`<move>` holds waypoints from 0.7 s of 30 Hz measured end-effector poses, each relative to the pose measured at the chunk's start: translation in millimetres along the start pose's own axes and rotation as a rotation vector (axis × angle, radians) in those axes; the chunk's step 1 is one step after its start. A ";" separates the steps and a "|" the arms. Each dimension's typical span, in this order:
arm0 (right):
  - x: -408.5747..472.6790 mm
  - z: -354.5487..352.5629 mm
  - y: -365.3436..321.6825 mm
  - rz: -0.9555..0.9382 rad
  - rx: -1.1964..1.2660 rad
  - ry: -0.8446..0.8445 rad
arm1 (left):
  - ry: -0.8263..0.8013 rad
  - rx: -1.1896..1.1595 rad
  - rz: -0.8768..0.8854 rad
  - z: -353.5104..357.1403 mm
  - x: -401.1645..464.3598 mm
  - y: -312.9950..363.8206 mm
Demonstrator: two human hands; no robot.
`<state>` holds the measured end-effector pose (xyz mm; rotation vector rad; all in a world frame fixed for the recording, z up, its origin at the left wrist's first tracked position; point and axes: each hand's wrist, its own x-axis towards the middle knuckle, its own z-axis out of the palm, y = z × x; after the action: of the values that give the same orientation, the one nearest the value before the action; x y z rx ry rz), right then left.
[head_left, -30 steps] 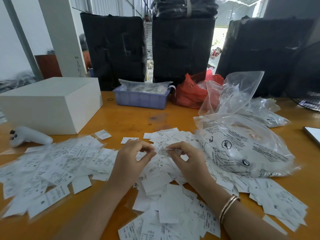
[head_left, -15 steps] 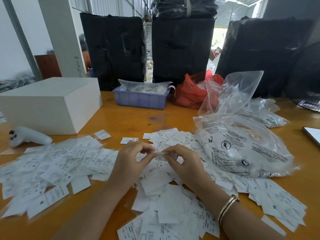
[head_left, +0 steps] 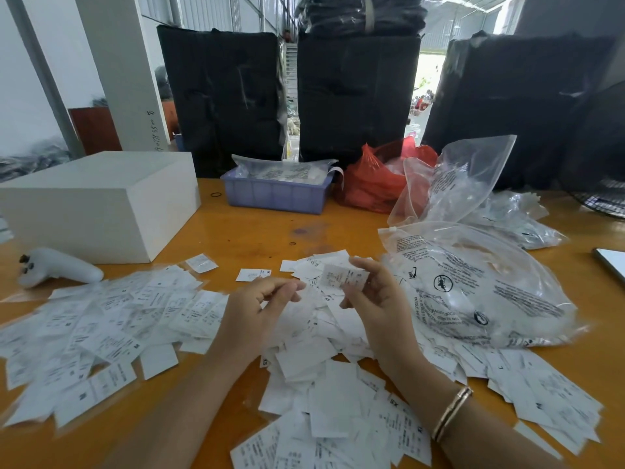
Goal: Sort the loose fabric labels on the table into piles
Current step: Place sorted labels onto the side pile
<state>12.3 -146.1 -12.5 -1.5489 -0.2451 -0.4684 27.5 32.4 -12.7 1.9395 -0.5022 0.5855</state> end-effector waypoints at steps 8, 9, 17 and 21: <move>0.8 4.1 2.3 0.014 0.096 0.009 | -0.106 0.072 0.003 1.9 -1.8 -1.4; 0.9 4.3 2.8 0.013 0.094 0.014 | -0.116 0.075 0.000 2.0 -1.9 -1.0; 0.7 4.0 5.1 -0.003 0.073 0.010 | -0.174 0.105 -0.026 2.7 -3.0 0.1; -0.4 5.9 5.1 -0.025 -0.024 -0.036 | -0.180 0.104 -0.040 3.7 -3.8 -2.9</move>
<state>15.0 -140.5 -17.2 -1.5799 -0.2879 -0.4646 26.8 30.5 -18.4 2.1078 -0.5538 0.4210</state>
